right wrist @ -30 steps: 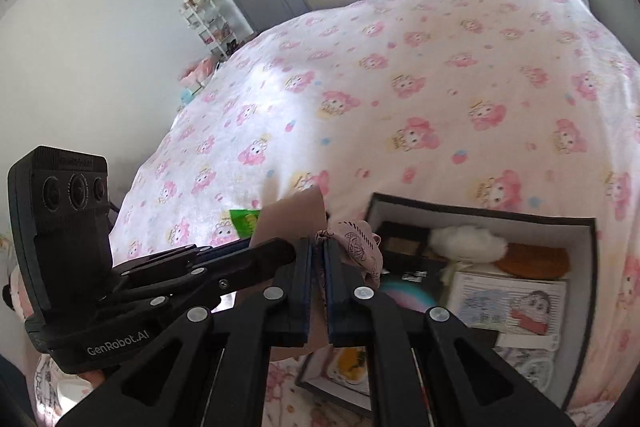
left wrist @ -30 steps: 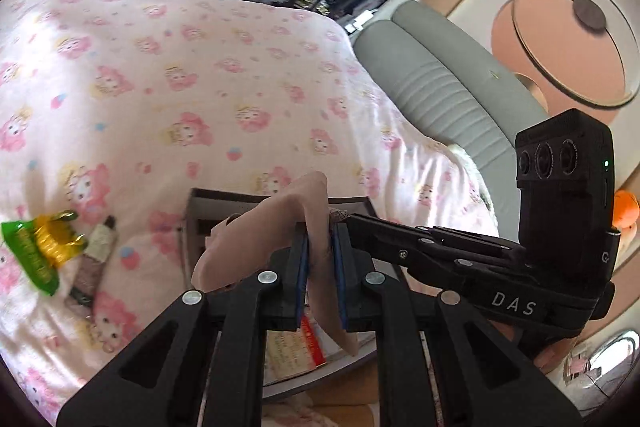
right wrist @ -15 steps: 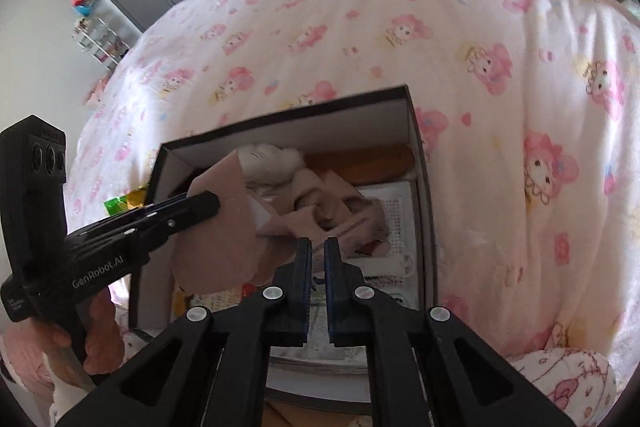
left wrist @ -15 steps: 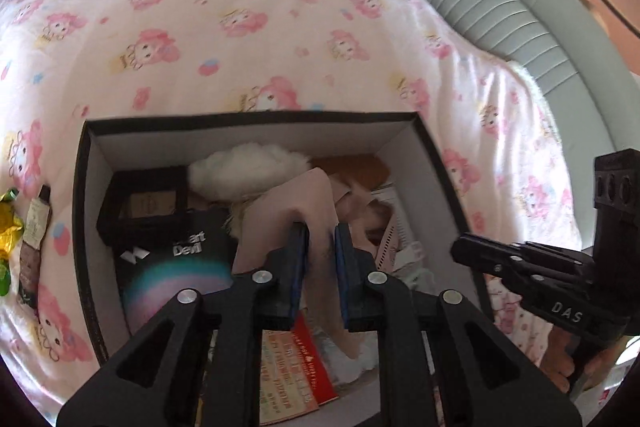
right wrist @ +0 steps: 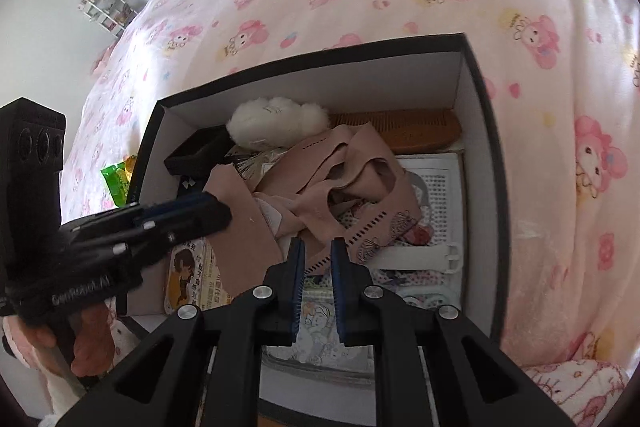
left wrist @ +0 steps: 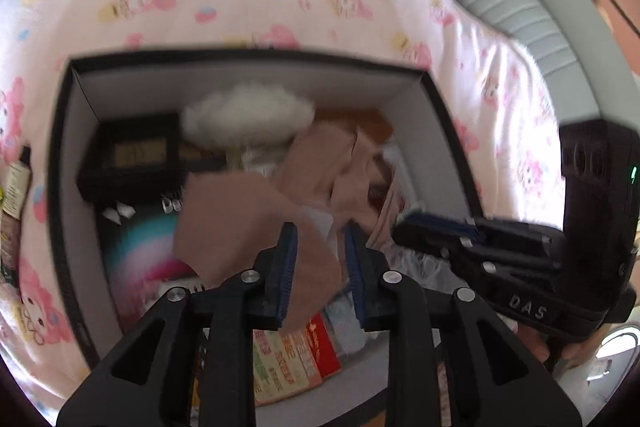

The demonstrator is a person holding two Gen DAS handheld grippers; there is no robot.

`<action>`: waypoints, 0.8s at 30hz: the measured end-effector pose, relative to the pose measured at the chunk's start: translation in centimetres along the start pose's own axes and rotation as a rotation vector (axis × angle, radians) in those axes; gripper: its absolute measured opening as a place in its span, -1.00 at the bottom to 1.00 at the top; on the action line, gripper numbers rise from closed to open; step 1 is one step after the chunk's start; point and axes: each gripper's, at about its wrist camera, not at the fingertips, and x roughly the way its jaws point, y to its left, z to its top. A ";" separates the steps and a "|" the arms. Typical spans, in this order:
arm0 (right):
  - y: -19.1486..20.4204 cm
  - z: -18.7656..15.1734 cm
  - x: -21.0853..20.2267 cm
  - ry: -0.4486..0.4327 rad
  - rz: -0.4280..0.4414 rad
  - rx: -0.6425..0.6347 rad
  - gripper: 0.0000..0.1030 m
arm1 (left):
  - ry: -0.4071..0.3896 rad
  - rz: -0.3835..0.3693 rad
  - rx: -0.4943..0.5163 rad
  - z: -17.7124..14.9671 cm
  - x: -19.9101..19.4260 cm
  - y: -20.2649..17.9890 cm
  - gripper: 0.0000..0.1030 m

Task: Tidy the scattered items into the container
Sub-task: 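Carry the beige mask over the box with both grippers, then lower the mask into the box and press it down with the left gripper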

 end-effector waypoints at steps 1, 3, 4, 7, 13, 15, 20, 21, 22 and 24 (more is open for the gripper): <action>0.1 0.3 0.9 0.017 0.004 0.003 -0.80 | 0.016 0.029 0.001 0.2 0.6 0.0 -0.53; 0.0 1.0 2.6 0.061 0.008 0.017 -0.79 | 0.019 0.136 0.003 0.5 1.4 0.5 -0.53; -0.2 1.3 3.5 0.078 -0.013 0.026 -0.79 | 0.008 0.193 -0.005 0.7 1.4 0.9 -0.53; -1.2 1.8 3.7 0.050 -0.134 0.049 -0.79 | -0.030 0.224 -0.062 1.4 0.7 2.1 -0.53; -2.1 0.8 1.1 -0.039 -0.175 0.068 -0.80 | -0.037 0.022 -0.059 1.2 -0.2 1.1 -0.45; -1.6 0.3 1.1 -0.026 -0.128 0.057 -0.79 | -0.001 -0.012 -0.049 1.1 0.8 0.5 -0.42; -0.9 -0.3 2.8 0.029 -0.140 0.046 -0.79 | 0.037 0.111 -0.062 1.6 2.8 1.0 -0.43; -0.9 -0.4 3.0 0.027 -0.172 0.042 -0.79 | 0.023 0.145 -0.069 1.8 2.5 1.2 -0.43; -1.0 -0.5 3.0 0.026 -0.187 0.043 -0.79 | 0.007 0.163 -0.079 1.9 2.2 1.4 -0.43; -0.9 -0.8 2.6 0.014 -0.205 0.044 -0.79 | -0.015 0.131 -0.091 2.0 1.7 1.6 -0.42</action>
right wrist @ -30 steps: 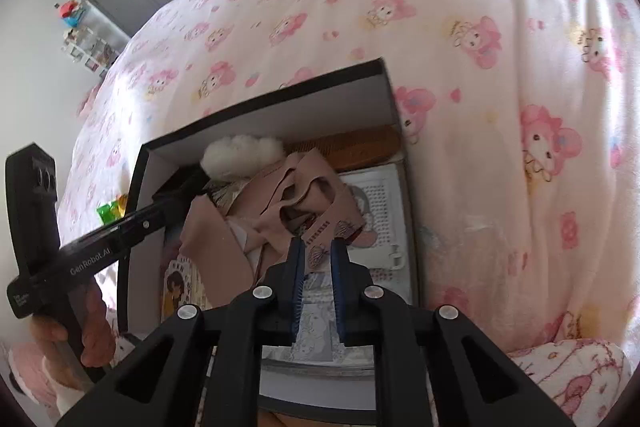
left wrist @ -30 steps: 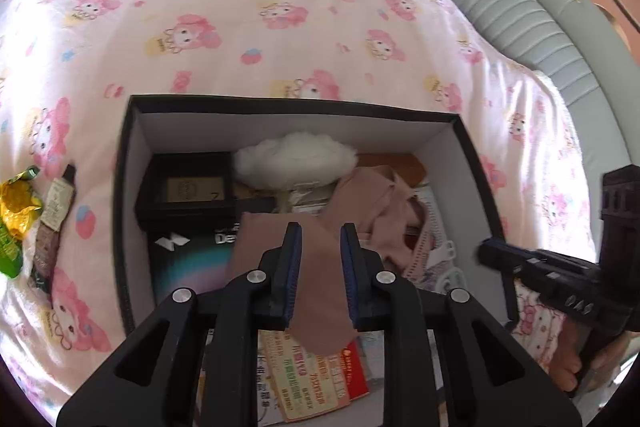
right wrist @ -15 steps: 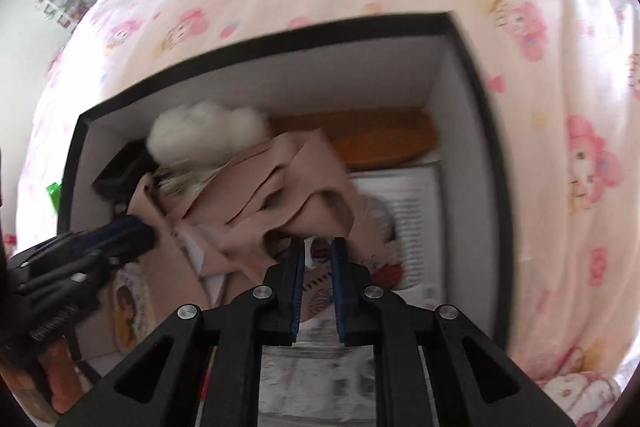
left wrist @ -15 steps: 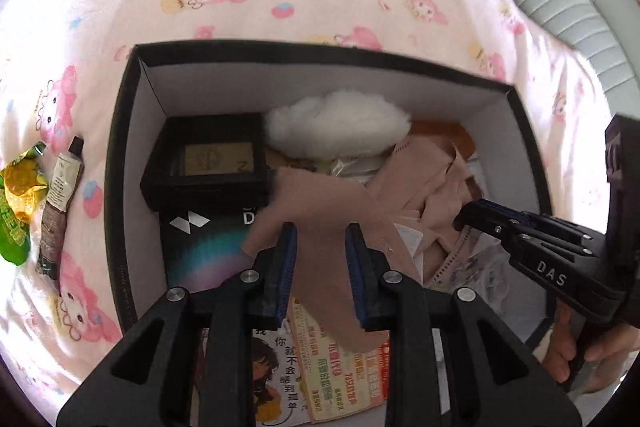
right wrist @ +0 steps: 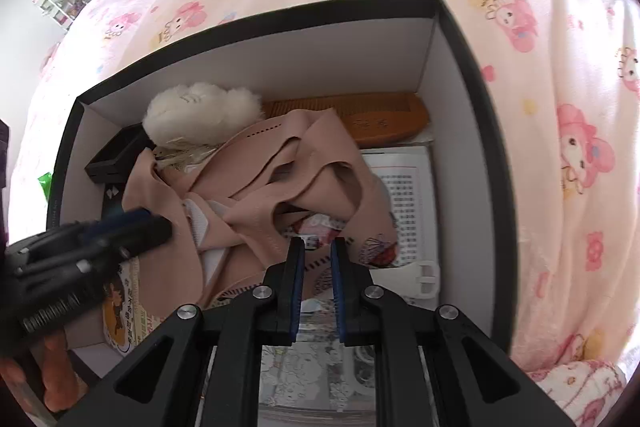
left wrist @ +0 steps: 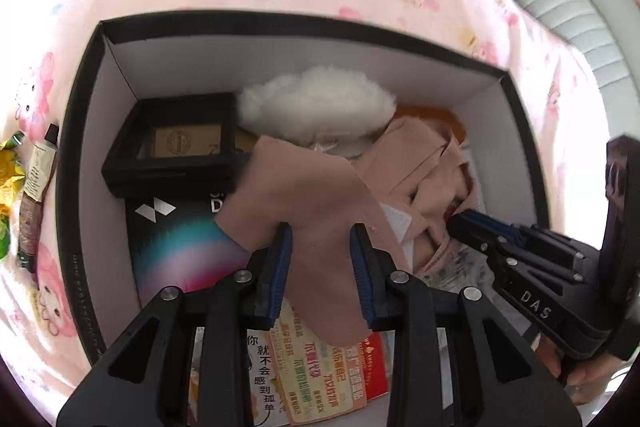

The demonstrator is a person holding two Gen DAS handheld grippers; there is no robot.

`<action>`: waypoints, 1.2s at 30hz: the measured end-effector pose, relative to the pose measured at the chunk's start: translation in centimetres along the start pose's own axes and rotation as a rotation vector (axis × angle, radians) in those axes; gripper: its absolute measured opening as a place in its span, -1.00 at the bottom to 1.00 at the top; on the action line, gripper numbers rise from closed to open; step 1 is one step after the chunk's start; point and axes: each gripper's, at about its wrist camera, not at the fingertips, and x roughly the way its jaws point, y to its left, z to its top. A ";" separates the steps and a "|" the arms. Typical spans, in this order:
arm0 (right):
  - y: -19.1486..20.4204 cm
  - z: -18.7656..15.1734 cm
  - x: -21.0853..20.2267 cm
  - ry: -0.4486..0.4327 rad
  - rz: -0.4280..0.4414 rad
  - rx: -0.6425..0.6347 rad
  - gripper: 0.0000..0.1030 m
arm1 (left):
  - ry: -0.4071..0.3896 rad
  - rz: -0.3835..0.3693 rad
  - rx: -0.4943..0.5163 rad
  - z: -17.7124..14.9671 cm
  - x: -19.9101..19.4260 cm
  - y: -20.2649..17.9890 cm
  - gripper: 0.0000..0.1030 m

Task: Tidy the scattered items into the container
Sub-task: 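Lower the mask into the box and press it down with the left gripper, then move both grippers out of the box toward the tube on the bedspread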

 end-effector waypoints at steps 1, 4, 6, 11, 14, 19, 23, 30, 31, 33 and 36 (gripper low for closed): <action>0.1 -0.1 -0.4 -0.011 -0.002 -0.001 -0.79 | -0.008 -0.020 0.005 0.0 -0.2 -0.2 -0.42; 0.6 -0.5 -1.4 -0.044 0.021 -0.019 -0.75 | -0.012 -0.034 0.045 0.1 -0.1 -1.3 -0.42; 1.1 -0.7 -1.4 -0.041 0.054 -0.043 -0.65 | 0.013 -0.016 0.054 0.3 0.8 -1.6 -0.42; 0.9 -0.9 0.1 0.013 0.036 -0.036 -0.61 | 0.003 -0.006 0.048 0.9 1.1 -1.6 -0.42; 0.9 -1.4 -1.8 -0.027 0.030 -0.019 -0.61 | -0.071 -0.020 0.089 0.5 -1.0 -2.6 -0.41; 1.9 -3.3 -7.9 -0.195 -0.054 -0.033 -0.24 | -0.247 -0.043 0.149 -1.6 -6.4 -4.9 -0.04; 2.7 -4.4 -12.4 -0.304 -0.066 -0.050 -0.18 | -0.341 -0.050 0.159 -3.8 -10.1 -5.1 -0.02; 6.1 -6.3 -16.5 -0.382 -0.060 -0.121 -0.17 | -0.421 0.005 0.165 -8.1 -15.6 -3.9 -0.02; 6.5 -5.9 -15.7 -0.385 -0.050 -0.133 -0.17 | -0.421 0.014 0.153 -8.9 -16.1 -3.3 -0.02; 8.0 -6.3 -15.1 -0.378 -0.017 -0.177 -0.17 | -0.413 0.037 0.127 -10.1 -16.8 -1.8 -0.02; 11.2 -6.7 -13.4 -0.328 0.030 -0.283 -0.18 | -0.388 0.054 0.066 -11.3 -17.1 1.5 -0.02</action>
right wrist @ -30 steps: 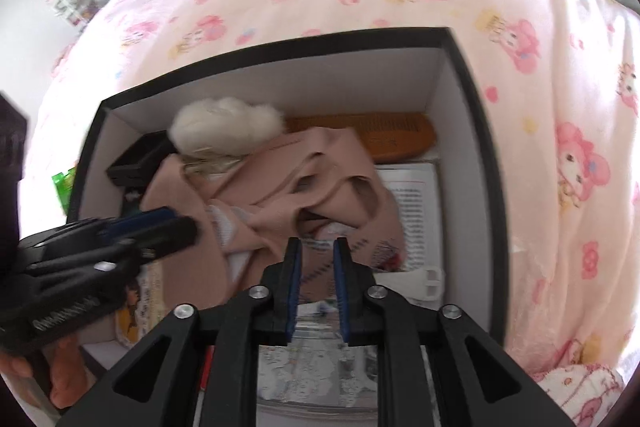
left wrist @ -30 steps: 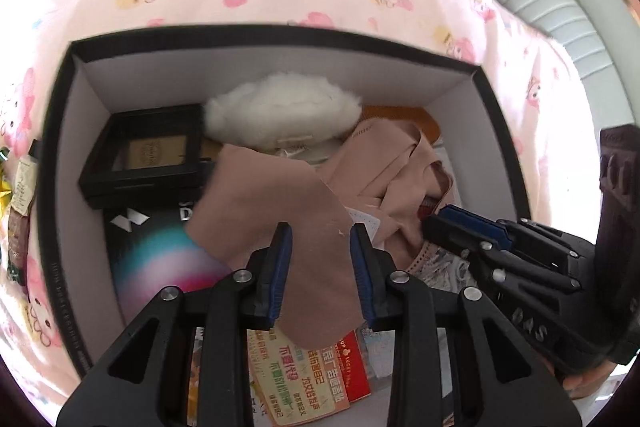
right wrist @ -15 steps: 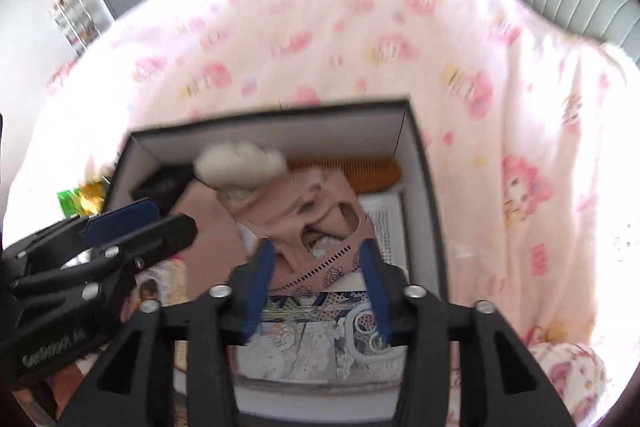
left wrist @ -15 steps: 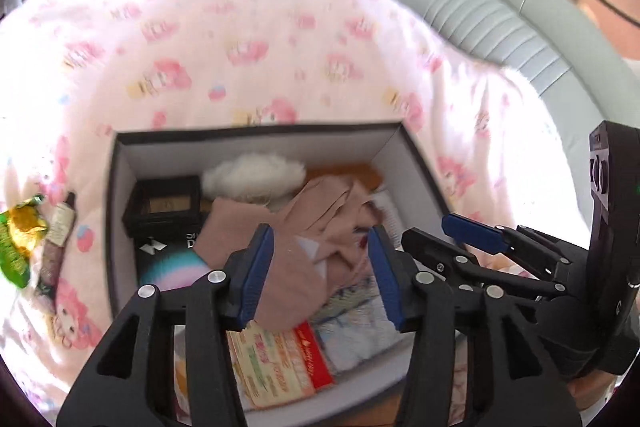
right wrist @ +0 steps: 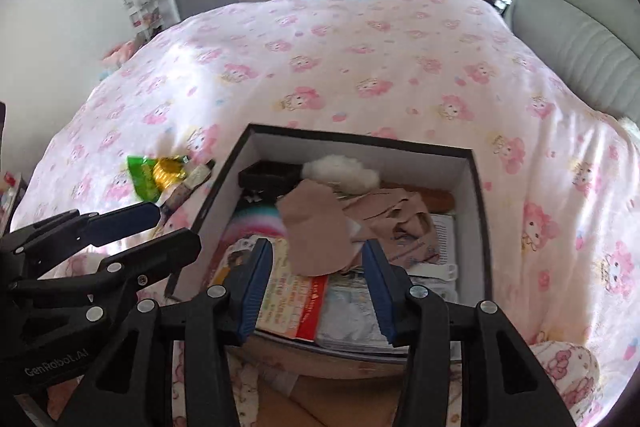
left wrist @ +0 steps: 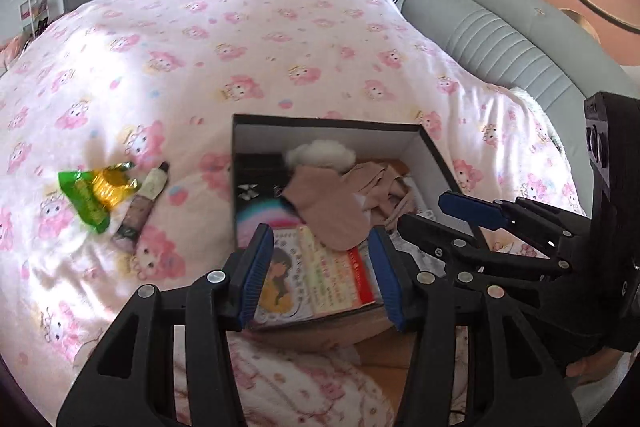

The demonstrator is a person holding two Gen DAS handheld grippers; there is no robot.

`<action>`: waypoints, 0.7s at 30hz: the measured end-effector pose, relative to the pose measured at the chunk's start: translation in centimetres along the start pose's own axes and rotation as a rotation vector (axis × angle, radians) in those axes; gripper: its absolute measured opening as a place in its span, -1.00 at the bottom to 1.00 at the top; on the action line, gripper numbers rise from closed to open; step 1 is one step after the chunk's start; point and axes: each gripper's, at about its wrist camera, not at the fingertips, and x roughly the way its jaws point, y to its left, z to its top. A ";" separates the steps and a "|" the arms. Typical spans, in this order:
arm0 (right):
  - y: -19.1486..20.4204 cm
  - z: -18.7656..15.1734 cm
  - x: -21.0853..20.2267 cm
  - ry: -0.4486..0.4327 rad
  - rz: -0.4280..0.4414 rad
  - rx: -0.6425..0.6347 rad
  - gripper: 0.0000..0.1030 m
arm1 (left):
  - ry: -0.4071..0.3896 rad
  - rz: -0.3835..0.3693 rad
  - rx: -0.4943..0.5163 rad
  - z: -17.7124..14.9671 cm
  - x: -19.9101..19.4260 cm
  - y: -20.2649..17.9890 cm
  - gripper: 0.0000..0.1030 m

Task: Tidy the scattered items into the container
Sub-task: 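Move both grippers out of the box toward the tube on the bedspread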

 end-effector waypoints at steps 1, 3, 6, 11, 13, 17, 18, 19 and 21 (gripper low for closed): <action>1.0 0.2 0.4 0.014 0.031 -0.028 -0.18 | 0.012 0.000 -0.039 -0.3 -0.2 1.5 -0.02; 3.2 0.9 1.2 0.027 0.103 -0.070 -0.18 | 0.018 0.007 -0.094 -0.8 -0.5 4.0 -0.02; 6.1 2.7 2.8 0.034 0.181 -0.114 -0.18 | 0.003 0.053 -0.179 -1.4 -1.1 8.0 -0.02; 9.6 5.9 6.8 0.086 0.217 -0.133 -0.18 | 0.011 0.091 -0.314 -2.1 -1.0 15.1 -0.02; 10.6 6.9 8.8 0.116 0.207 -0.131 -0.18 | 0.038 0.106 -0.355 -2.2 0.0 18.0 -0.02; 12.6 8.4 13.3 0.218 0.230 -0.126 -0.18 | 0.123 0.053 -0.449 -2.5 3.8 23.5 -0.03; 13.2 8.7 14.5 0.247 0.248 -0.123 -0.18 | 0.151 0.036 -0.459 -2.5 5.0 24.6 -0.04; 13.9 9.1 15.6 0.266 0.252 -0.128 -0.18 | 0.175 0.009 -0.467 -2.5 6.1 25.4 -0.04; 15.1 9.9 17.9 0.295 0.231 -0.147 -0.18 | 0.212 -0.048 -0.492 -2.5 8.0 26.7 -0.04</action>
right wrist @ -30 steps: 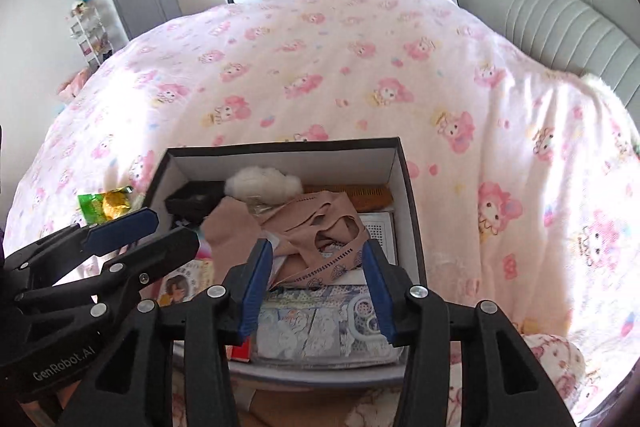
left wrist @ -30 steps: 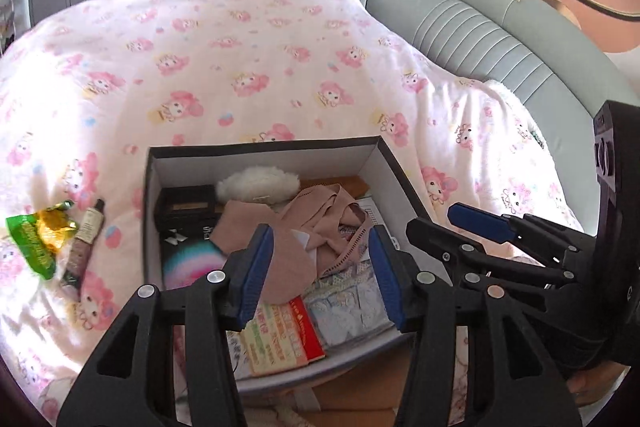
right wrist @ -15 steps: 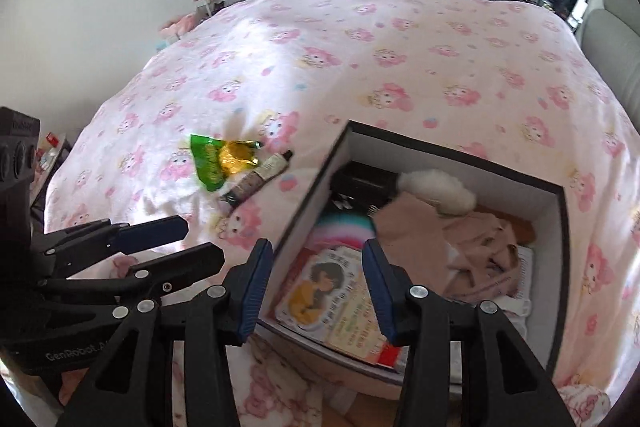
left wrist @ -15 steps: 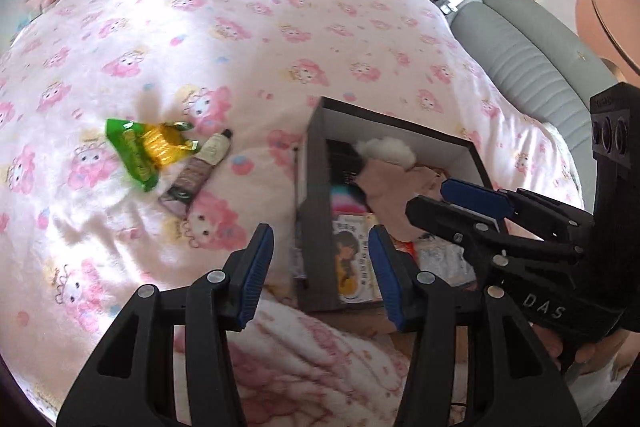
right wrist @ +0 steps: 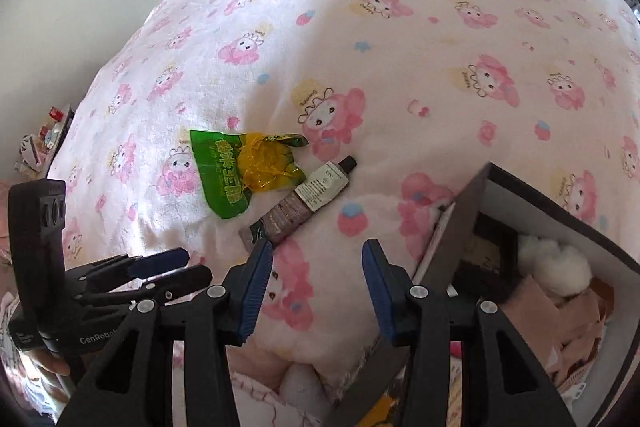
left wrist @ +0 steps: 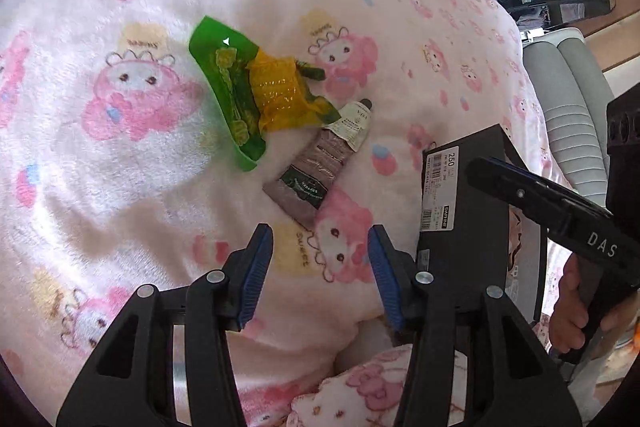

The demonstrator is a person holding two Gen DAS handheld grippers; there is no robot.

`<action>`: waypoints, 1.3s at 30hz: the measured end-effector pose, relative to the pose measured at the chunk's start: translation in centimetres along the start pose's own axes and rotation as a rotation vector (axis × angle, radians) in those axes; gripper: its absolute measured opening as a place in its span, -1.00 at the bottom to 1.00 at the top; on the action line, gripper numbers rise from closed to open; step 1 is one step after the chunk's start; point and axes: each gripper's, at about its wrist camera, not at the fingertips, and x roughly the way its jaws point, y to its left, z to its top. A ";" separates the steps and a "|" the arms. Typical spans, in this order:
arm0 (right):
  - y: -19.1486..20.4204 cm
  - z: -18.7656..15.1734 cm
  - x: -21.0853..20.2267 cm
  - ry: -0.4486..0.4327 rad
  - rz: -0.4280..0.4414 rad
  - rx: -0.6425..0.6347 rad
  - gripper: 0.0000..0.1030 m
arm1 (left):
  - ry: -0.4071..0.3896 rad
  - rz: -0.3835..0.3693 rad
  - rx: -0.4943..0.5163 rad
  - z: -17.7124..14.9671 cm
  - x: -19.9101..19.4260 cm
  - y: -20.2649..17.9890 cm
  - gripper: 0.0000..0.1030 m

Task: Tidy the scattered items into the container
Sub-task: 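Move both grippers out of the box toward the tube on the bedspread, then grasp the brown-and-white tube with the left gripper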

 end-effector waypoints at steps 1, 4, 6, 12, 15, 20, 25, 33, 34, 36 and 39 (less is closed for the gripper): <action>0.1 0.8 1.2 0.019 -0.022 -0.001 -0.18 | 0.022 -0.022 -0.006 0.4 0.8 0.4 -0.04; -0.4 2.3 4.2 0.075 -0.046 0.034 -0.18 | 0.086 -0.033 -0.022 1.5 3.7 1.1 -0.04; -0.8 2.7 5.4 0.092 -0.041 0.062 -0.18 | 0.123 -0.058 -0.038 2.1 5.2 1.5 -0.03; -1.3 3.0 7.4 0.117 -0.037 0.096 -0.18 | 0.190 -0.081 -0.046 2.8 7.9 1.8 -0.03; -1.7 3.6 7.9 0.122 -0.043 0.117 -0.17 | 0.156 -0.073 -0.024 2.7 7.5 1.5 -0.28; -1.9 4.2 8.9 0.145 -0.036 0.146 -0.17 | 0.068 -0.070 0.018 1.5 5.5 0.9 -0.57; -1.4 3.3 8.1 0.131 -0.008 0.149 -0.18 | -0.017 -0.095 -0.031 -1.3 1.5 2.4 -0.68; -0.7 3.5 8.7 0.151 0.005 0.139 -0.14 | -0.026 -0.003 -0.194 -3.6 -1.2 8.2 -0.64; -0.3 3.5 9.3 0.162 0.011 0.132 -0.12 | -0.031 -0.025 -0.218 -3.8 -1.3 8.7 -0.60; 0.1 3.6 10.4 0.190 0.031 0.119 -0.09 | -0.055 -0.077 -0.245 -3.8 -1.3 8.7 -0.36; 0.2 3.7 11.7 0.228 0.033 0.122 -0.08 | -0.084 -0.066 -0.249 -3.8 -0.6 7.8 -0.29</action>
